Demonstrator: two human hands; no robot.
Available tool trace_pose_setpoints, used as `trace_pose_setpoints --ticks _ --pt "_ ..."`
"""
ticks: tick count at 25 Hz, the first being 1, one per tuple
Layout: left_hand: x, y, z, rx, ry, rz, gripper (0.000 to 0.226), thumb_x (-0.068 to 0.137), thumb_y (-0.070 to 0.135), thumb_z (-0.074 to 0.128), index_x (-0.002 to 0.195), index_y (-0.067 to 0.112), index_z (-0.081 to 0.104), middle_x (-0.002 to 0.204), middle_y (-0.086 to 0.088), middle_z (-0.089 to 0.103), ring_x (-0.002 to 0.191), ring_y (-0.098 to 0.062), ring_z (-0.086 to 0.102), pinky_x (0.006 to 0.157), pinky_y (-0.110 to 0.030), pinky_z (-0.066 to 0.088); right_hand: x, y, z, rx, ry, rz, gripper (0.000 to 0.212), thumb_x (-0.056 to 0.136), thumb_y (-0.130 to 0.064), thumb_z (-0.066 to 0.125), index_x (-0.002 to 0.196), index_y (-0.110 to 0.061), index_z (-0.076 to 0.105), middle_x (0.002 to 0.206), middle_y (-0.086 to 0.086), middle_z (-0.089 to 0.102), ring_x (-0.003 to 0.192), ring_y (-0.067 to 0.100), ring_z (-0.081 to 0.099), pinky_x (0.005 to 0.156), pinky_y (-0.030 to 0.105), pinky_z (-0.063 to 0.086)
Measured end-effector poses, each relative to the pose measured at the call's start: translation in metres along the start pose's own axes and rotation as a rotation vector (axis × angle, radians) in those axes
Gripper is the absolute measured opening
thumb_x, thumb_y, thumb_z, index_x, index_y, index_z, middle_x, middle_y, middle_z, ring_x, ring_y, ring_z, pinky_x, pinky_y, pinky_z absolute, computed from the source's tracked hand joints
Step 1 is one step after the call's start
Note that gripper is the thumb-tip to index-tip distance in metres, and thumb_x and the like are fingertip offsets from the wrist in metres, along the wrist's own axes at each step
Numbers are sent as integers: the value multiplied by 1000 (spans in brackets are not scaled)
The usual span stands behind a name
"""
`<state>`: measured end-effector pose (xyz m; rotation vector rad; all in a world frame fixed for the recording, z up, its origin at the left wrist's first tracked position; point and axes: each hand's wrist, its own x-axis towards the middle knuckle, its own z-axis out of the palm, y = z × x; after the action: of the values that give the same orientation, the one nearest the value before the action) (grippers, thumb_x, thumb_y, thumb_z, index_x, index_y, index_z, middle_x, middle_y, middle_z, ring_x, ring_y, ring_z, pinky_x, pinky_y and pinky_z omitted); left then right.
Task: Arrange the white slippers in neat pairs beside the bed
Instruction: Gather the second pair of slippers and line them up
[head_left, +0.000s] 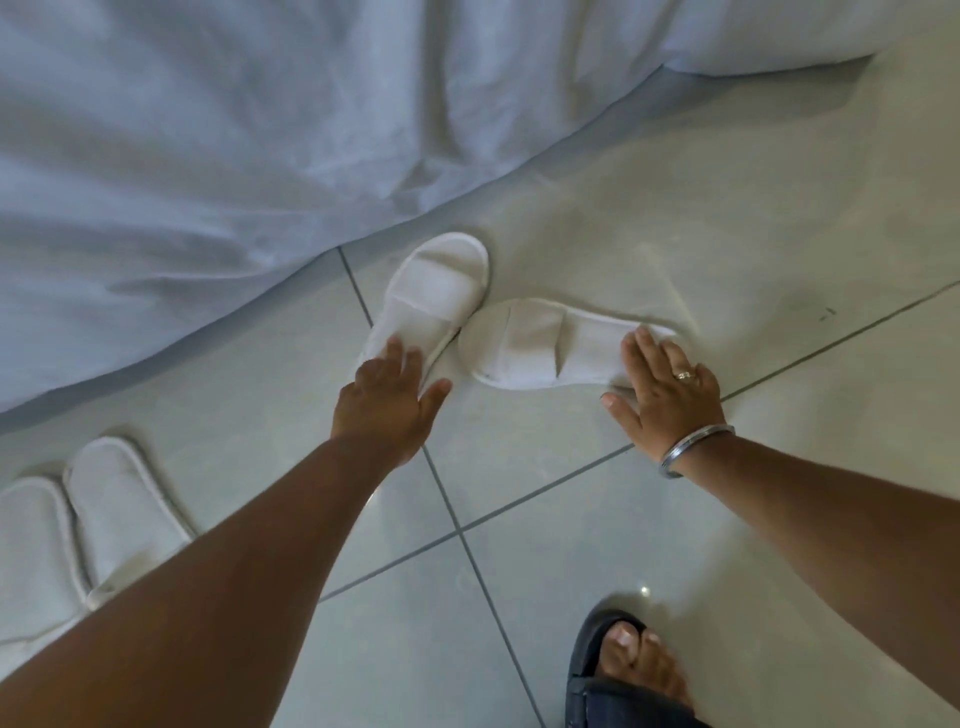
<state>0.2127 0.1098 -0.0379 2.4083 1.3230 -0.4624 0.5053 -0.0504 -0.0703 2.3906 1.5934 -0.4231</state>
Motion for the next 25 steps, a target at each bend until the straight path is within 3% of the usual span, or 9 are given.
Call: trace_pose_setpoints --ticks 3,6,10,13,18,21,25 --pt "0 23 -4 45 -52 78 66 97 57 19 150 17 19 163 -9 8 136 -36 32 102 -48 40 10 42 -25 -10 -145 154 78 84 -68 11 148 -24 2 160 -1 0 139 29 18 103 52 32" --pt "-3 48 6 46 -68 181 61 99 50 26 151 18 19 163 -7 9 137 -35 32 104 -48 40 9 60 -38 -36 -272 215 75 86 -67 15 148 -26 4 160 -1 1 135 34 25 103 52 29" --pt "3 71 26 66 -27 309 58 97 33 47 150 21 26 155 -7 28 127 -34 42 98 -45 44 17 48 -41 -105 -230 191 70 87 -65 20 144 -24 19 150 12 25 127 38 32 101 50 30" --pt "5 94 35 53 13 309 63 91 37 56 147 21 32 144 -8 39 118 -33 46 94 -45 47 3 40 -40 -64 -204 164 61 90 -59 21 143 -30 22 143 14 32 125 38 34 100 49 32" --pt "9 133 42 -76 51 430 45 90 27 57 134 24 48 138 1 48 127 -27 43 101 -43 41 -26 26 -24 64 -137 71 57 89 -58 25 142 -38 28 145 7 31 122 37 37 97 45 36" --pt "8 129 44 -65 94 451 37 92 24 54 129 25 51 135 5 51 129 -21 44 108 -46 35 -30 30 -15 142 -14 54 67 79 -62 21 136 -34 42 138 9 43 110 40 48 86 46 42" --pt "50 116 7 -19 215 577 42 87 25 48 128 19 58 132 -5 61 120 -30 57 97 -46 48 -43 23 -10 108 154 -61 63 76 -52 50 130 -19 50 142 10 46 106 37 54 78 44 44"
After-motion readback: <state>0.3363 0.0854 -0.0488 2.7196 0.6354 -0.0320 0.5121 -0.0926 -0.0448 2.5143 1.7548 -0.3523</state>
